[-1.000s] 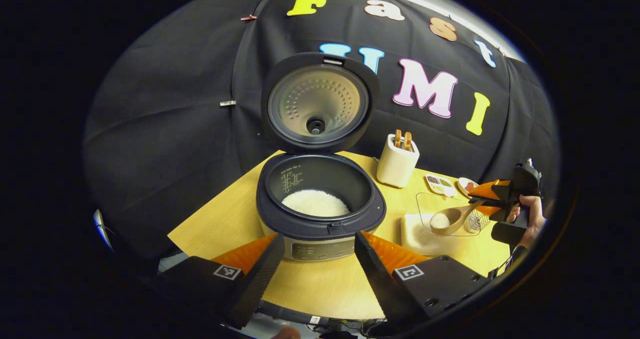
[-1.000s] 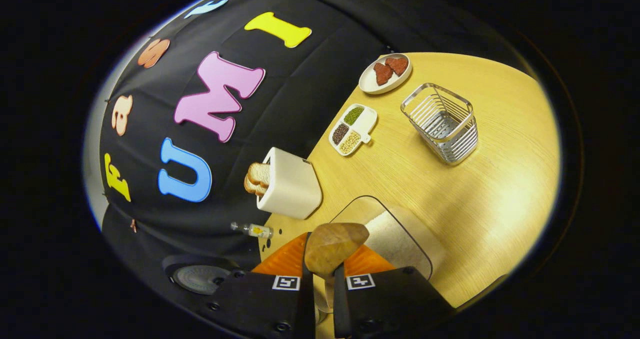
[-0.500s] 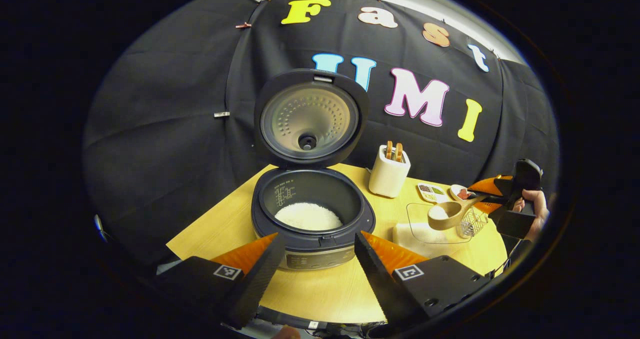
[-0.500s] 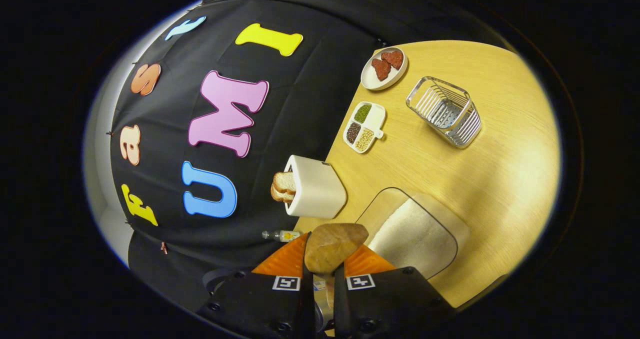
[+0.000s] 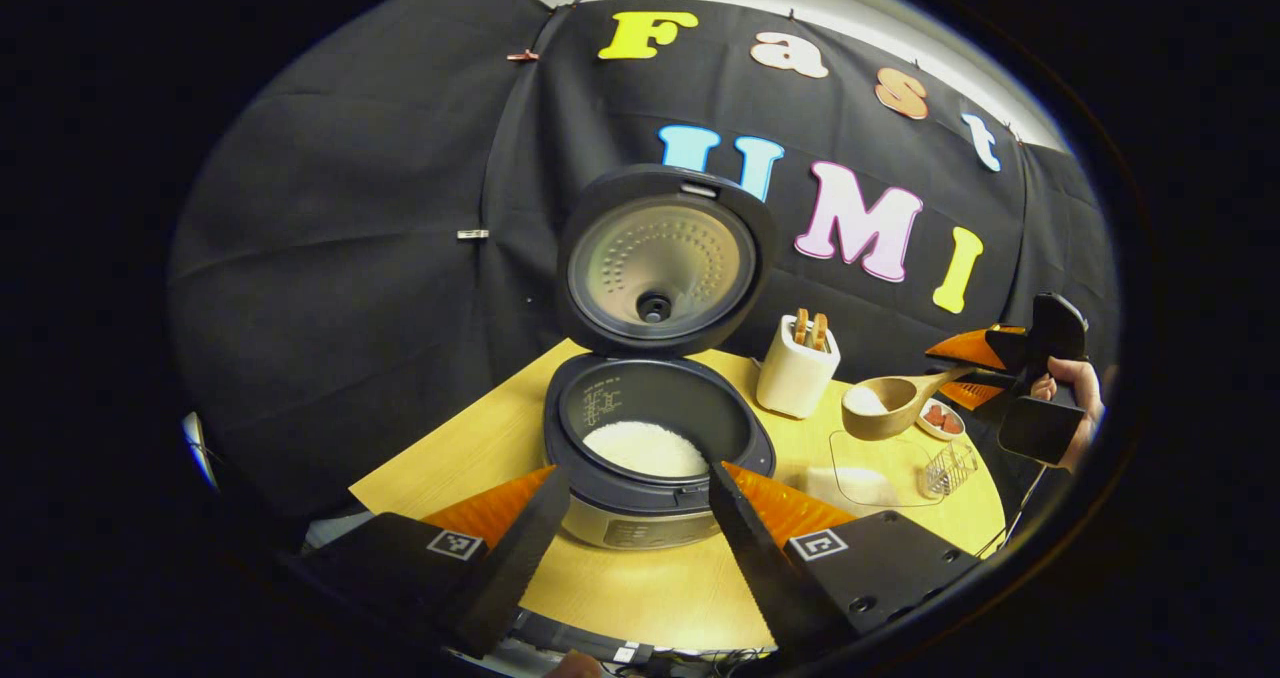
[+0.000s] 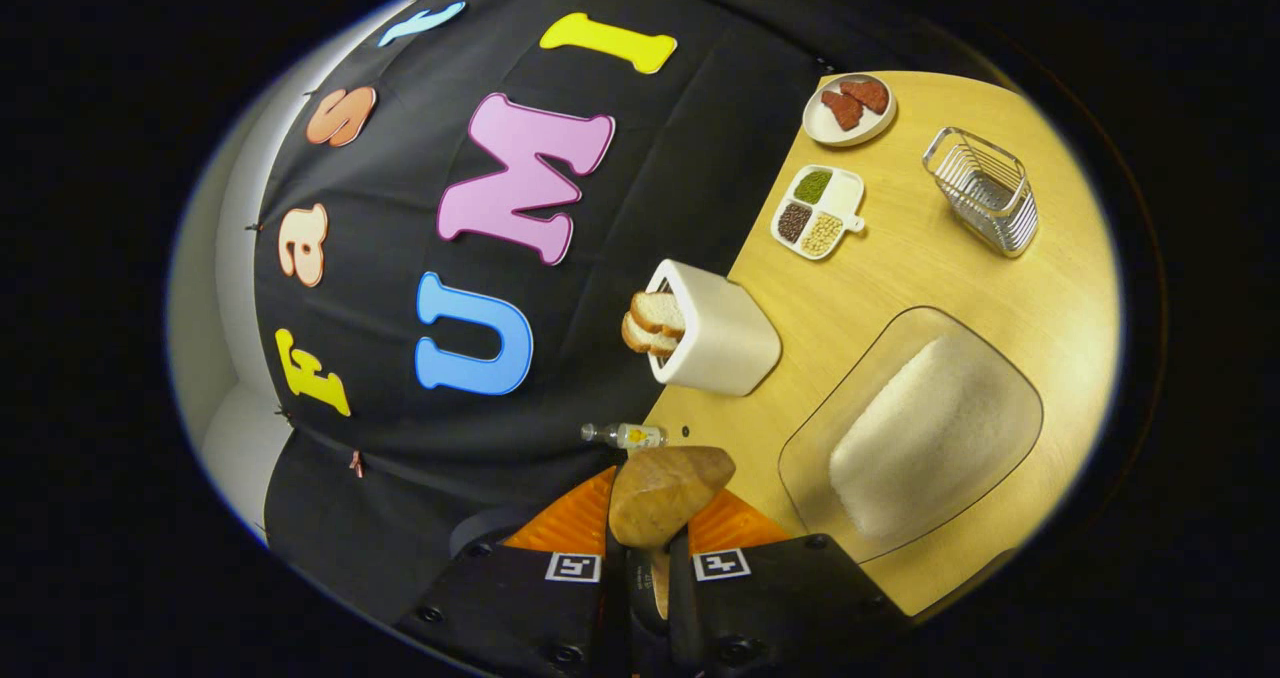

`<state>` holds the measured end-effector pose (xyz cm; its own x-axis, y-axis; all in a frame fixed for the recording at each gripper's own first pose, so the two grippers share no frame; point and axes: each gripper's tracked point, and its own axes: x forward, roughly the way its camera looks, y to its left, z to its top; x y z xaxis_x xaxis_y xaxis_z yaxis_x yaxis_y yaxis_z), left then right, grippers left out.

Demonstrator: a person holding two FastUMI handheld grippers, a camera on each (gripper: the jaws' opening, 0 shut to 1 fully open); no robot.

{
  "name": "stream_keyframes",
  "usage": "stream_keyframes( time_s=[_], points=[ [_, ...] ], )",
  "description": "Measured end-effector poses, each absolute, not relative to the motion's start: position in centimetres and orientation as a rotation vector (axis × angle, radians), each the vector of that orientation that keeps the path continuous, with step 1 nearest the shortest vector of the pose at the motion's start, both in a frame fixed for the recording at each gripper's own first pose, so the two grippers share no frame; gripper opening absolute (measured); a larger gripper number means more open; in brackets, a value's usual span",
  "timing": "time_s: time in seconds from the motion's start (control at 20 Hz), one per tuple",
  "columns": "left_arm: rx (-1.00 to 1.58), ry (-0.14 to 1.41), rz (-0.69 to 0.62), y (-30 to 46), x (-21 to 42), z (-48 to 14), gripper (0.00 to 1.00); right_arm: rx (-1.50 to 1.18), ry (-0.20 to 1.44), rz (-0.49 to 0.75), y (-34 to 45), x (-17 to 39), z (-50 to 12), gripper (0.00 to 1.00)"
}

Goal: Close the left gripper, press the button to open the rice cooker; take a wooden spoon from the chopstick holder with the right hand, scoop a spoonful of rice and pour it into the rice cooker, then put the wooden spoon back into the chopstick holder.

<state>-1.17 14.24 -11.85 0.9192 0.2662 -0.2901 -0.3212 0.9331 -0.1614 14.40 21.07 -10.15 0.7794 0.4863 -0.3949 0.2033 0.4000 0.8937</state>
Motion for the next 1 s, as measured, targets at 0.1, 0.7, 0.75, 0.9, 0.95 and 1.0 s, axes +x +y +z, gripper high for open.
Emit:
stream_keyframes(
  time_s=[0.1,0.7,0.75,0.9,0.95,1.0],
  points=[
    [-0.229,0.262,0.328,15.1,-1.6,-12.0,0.95,1.173,0.704,0.243,23.7,14.2,-9.1,0.19],
    [-0.288,0.265,0.441,20.1,-4.7,-13.5,0.92,0.874,0.653,0.453,34.8,13.1,-7.4,0.19],
    [-0.289,0.267,0.447,20.1,-4.8,-13.7,0.95,0.840,0.643,0.461,35.3,13.0,-7.8,0.19],
    [-0.292,0.270,0.459,21.2,-5.0,-14.0,0.95,0.754,0.628,0.490,36.5,12.9,-9.2,0.19],
    [-0.292,0.272,0.464,21.3,-5.2,-14.2,0.95,0.727,0.620,0.502,36.9,12.9,-9.4,0.19],
    [-0.293,0.275,0.467,21.5,-5.1,-14.3,0.95,0.699,0.610,0.515,37.3,12.7,-9.7,0.19]
  ],
)
